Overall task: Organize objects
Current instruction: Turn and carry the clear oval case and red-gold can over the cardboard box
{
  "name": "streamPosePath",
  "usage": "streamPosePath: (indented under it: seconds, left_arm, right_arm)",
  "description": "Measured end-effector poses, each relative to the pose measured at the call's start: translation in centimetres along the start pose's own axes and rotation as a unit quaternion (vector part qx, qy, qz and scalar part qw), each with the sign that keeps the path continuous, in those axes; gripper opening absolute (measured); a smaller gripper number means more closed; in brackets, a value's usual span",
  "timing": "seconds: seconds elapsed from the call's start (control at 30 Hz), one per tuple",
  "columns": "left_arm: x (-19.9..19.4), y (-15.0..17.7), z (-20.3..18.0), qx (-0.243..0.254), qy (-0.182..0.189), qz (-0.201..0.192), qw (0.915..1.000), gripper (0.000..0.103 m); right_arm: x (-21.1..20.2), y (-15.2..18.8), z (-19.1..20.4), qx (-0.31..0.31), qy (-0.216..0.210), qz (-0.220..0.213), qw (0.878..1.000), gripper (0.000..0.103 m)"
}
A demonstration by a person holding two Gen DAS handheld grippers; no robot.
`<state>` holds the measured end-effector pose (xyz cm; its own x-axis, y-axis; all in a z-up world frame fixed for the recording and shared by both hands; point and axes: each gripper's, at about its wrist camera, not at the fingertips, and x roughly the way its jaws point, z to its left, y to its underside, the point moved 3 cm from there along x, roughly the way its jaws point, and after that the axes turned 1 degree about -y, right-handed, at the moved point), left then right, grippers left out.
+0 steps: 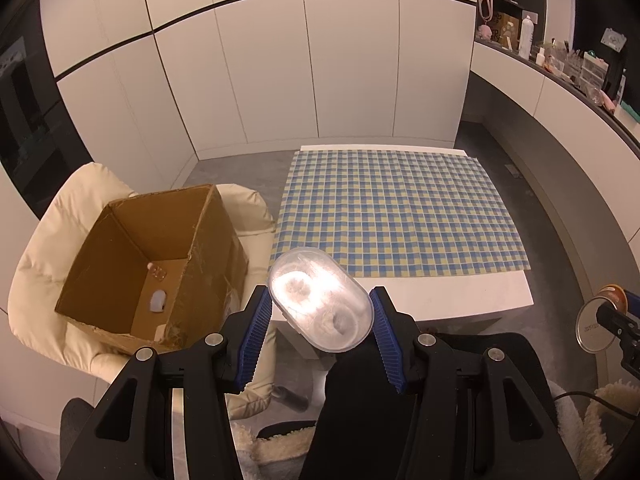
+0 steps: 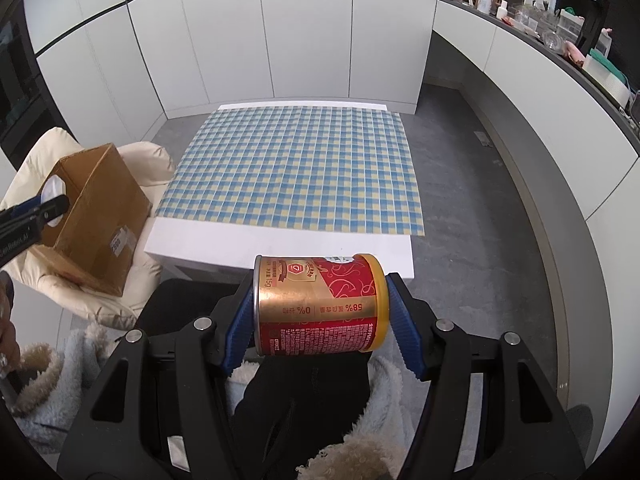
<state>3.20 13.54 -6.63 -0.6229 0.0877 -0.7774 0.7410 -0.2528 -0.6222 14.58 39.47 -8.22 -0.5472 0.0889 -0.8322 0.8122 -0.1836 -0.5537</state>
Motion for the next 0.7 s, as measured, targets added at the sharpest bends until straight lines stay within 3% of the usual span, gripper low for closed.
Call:
streamPosePath:
  seconds: [0.7]
  left_arm:
    - [0.0, 0.2, 1.7, -0.024, -0.006, 0.004, 0.9997, 0.051]
  right_arm:
    - [0.2, -0.8, 2.9, -0.036, -0.014, -0.005, 0.999, 0.064]
